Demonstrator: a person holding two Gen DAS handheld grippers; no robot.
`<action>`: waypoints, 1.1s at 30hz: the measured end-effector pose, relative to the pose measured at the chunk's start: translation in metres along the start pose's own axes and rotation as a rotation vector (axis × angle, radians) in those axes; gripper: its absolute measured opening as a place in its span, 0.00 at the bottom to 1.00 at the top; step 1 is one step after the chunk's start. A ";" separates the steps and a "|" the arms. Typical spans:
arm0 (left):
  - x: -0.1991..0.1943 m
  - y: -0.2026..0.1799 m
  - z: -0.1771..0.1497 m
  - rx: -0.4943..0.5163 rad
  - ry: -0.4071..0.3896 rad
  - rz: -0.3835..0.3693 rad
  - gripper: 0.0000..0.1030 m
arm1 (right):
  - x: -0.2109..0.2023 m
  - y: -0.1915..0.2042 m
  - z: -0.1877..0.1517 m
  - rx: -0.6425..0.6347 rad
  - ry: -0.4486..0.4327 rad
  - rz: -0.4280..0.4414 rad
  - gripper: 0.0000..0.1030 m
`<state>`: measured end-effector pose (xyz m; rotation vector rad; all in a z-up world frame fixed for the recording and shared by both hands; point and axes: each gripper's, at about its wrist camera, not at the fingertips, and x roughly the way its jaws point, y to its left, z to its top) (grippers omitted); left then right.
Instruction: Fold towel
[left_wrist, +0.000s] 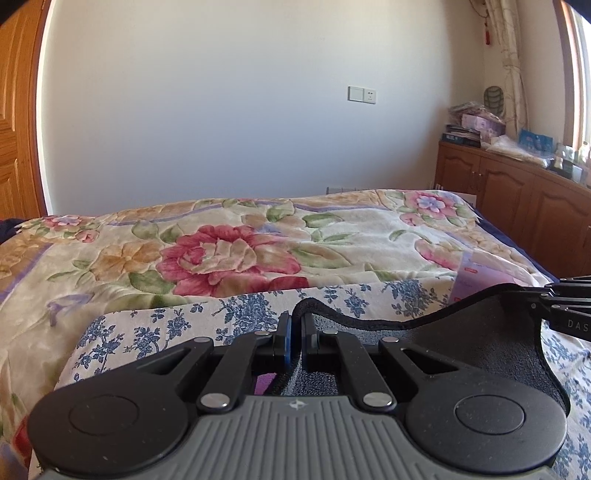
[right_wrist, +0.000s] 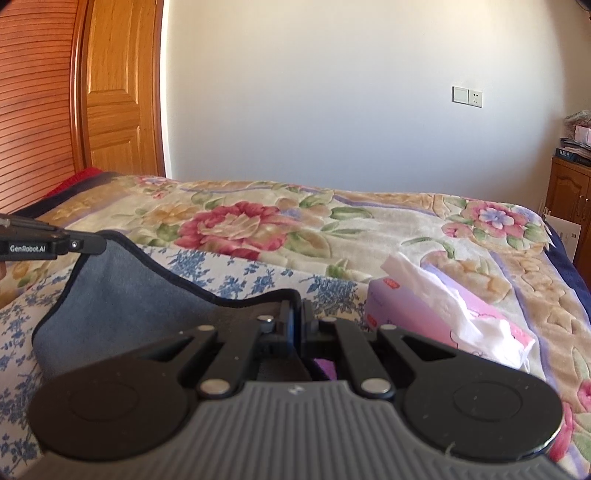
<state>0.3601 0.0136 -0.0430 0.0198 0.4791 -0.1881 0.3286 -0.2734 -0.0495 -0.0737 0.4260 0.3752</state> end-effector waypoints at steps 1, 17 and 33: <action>0.002 0.000 0.001 -0.001 0.003 0.005 0.06 | 0.001 -0.001 0.000 0.005 -0.003 -0.001 0.04; 0.056 0.009 -0.015 -0.006 0.118 0.060 0.06 | 0.039 -0.014 -0.016 0.033 0.090 -0.037 0.04; 0.070 0.007 -0.025 0.016 0.147 0.068 0.06 | 0.050 -0.016 -0.023 0.021 0.124 -0.047 0.04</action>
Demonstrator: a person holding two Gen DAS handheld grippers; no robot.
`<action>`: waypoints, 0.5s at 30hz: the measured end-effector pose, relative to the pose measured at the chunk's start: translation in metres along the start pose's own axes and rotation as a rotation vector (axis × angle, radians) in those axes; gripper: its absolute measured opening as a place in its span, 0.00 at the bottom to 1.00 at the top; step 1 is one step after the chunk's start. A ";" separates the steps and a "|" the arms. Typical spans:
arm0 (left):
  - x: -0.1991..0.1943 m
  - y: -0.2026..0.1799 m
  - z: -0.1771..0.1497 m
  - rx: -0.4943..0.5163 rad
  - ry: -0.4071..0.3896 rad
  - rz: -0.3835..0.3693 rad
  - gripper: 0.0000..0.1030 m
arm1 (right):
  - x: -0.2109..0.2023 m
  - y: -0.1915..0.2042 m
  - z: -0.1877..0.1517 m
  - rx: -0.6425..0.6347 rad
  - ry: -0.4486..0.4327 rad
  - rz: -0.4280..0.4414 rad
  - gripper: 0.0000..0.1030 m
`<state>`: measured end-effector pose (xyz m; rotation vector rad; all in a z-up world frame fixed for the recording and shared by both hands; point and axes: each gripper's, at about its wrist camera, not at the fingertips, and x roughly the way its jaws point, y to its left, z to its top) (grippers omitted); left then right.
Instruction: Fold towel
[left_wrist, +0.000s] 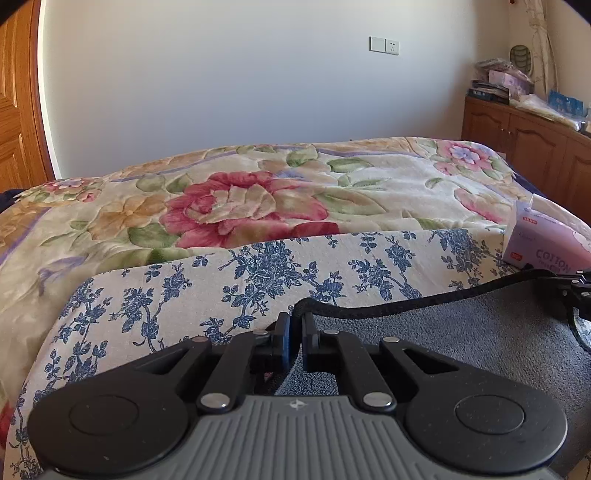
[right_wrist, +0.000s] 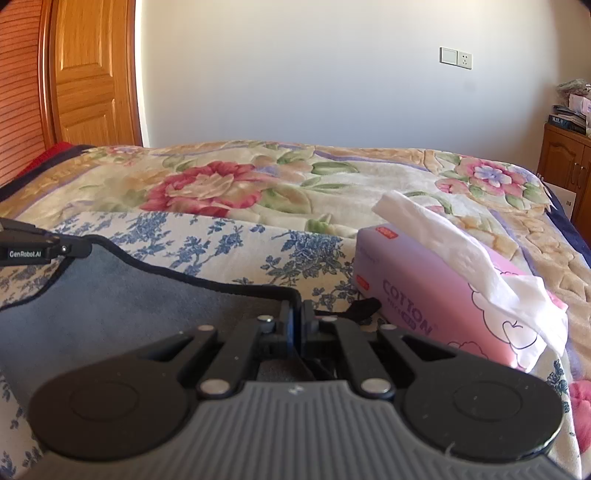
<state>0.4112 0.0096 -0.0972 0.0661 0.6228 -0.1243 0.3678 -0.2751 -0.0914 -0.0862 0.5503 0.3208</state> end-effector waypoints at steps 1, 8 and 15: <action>0.001 0.000 0.000 -0.001 0.003 -0.001 0.07 | 0.001 0.000 0.000 0.003 0.003 -0.001 0.04; 0.001 -0.001 0.001 -0.009 0.004 -0.006 0.18 | 0.000 -0.001 0.000 0.007 0.009 0.000 0.05; -0.008 -0.006 0.002 0.006 -0.009 0.009 0.62 | -0.011 -0.001 0.003 0.025 0.003 -0.007 0.43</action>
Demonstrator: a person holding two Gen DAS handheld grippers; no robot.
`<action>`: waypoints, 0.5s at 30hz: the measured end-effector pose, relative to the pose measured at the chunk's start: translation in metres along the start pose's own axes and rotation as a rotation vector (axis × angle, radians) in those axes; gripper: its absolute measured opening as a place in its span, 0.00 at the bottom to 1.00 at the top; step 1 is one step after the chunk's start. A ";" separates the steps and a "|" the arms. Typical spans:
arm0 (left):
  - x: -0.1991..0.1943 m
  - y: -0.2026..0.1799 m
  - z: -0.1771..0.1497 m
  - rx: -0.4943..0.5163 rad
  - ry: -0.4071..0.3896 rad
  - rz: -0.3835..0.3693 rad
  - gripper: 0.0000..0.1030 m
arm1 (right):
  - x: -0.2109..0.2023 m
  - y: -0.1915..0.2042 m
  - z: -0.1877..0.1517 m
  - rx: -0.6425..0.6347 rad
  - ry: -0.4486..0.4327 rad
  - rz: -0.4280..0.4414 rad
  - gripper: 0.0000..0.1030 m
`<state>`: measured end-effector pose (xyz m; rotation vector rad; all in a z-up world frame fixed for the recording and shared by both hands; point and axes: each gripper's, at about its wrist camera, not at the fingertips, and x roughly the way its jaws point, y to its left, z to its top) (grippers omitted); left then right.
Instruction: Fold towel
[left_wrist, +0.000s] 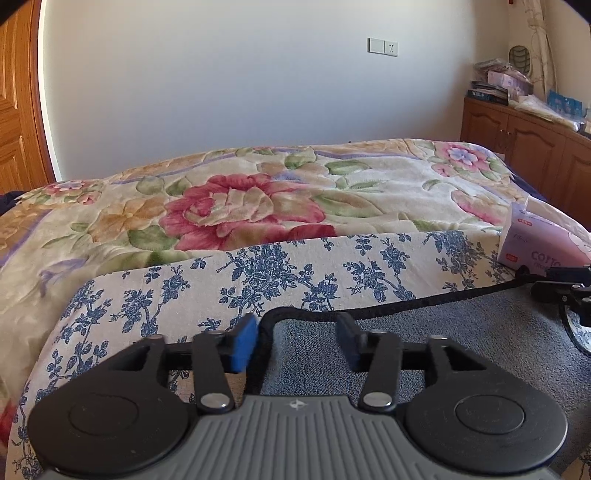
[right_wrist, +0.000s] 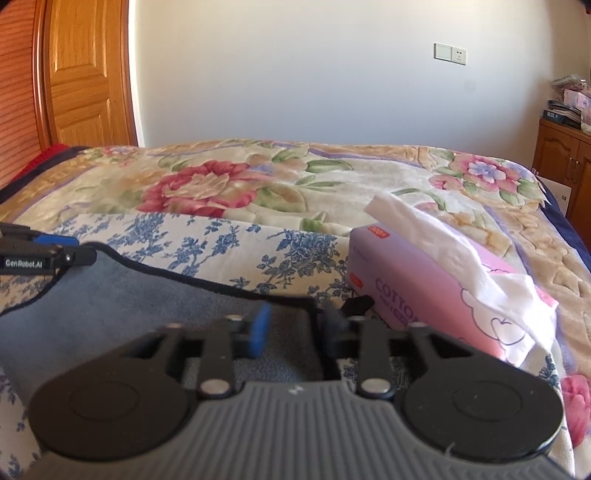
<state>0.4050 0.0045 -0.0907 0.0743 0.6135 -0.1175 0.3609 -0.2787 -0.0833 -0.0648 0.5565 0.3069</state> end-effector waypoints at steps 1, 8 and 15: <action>-0.002 -0.001 0.000 0.008 -0.002 0.008 0.67 | -0.002 0.000 0.001 -0.002 0.003 -0.001 0.43; -0.023 -0.010 0.006 0.019 -0.023 0.028 0.84 | -0.025 0.004 0.008 0.003 0.003 -0.001 0.48; -0.052 -0.018 0.010 -0.008 -0.033 0.006 0.94 | -0.053 0.011 0.011 0.033 0.000 -0.002 0.60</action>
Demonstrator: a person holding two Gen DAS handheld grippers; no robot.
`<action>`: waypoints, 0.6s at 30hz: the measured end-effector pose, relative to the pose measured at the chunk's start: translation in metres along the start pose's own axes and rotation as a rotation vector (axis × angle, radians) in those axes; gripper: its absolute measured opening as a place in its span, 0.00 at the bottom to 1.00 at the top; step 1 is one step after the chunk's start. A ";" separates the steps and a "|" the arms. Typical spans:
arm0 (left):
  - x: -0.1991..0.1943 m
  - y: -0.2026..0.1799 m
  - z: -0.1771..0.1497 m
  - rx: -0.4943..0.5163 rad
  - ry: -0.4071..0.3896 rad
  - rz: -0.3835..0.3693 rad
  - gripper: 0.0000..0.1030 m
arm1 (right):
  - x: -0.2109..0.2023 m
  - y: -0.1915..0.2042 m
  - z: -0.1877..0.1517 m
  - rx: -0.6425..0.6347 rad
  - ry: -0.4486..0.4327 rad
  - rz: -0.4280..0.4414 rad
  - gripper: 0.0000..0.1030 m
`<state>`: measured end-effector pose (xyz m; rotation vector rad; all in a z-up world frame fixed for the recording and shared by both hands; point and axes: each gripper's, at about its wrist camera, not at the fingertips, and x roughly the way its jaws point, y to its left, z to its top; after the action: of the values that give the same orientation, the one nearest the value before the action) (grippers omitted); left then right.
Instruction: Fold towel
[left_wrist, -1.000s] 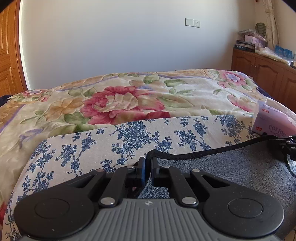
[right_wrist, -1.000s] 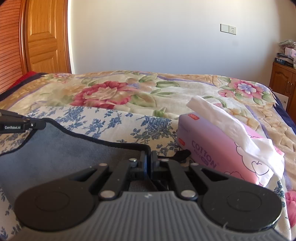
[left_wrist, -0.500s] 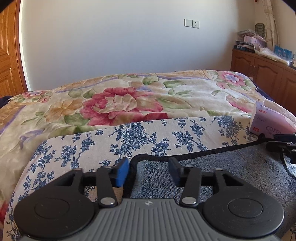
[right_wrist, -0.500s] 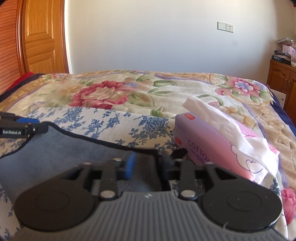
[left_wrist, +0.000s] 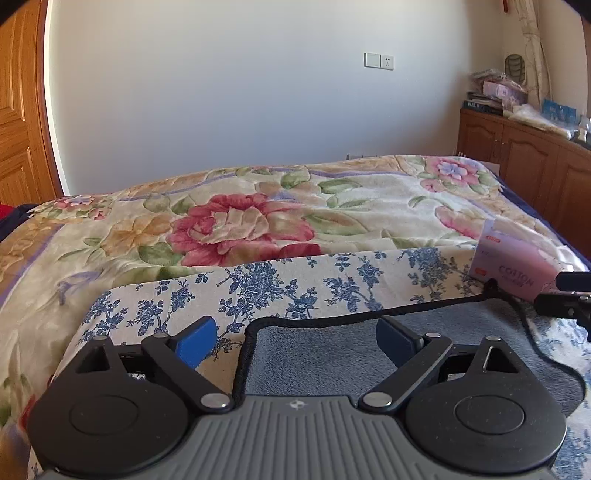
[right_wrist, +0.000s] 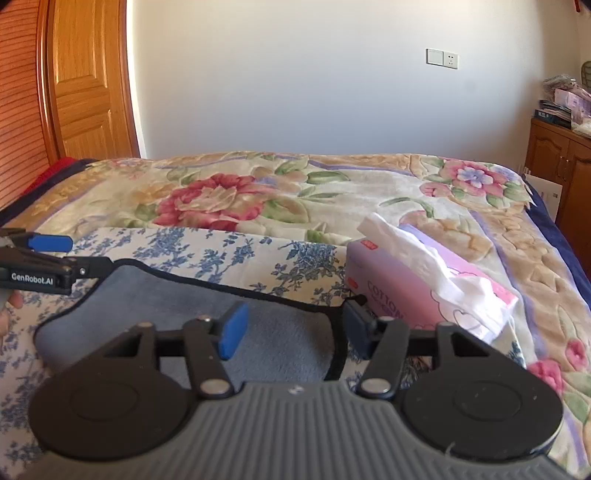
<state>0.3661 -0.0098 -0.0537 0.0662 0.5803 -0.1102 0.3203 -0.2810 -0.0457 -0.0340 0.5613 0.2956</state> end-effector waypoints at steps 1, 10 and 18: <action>-0.004 -0.001 0.001 -0.001 -0.001 -0.001 0.95 | -0.004 0.001 0.001 0.004 0.001 0.001 0.61; -0.041 -0.007 0.009 0.009 -0.022 0.004 0.99 | -0.035 0.005 0.004 0.016 -0.035 -0.028 0.93; -0.080 -0.009 0.021 0.024 -0.057 0.014 1.00 | -0.059 0.010 0.007 0.015 -0.052 -0.044 1.00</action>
<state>0.3097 -0.0139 0.0071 0.0903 0.5215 -0.1056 0.2731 -0.2860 -0.0083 -0.0240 0.5107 0.2491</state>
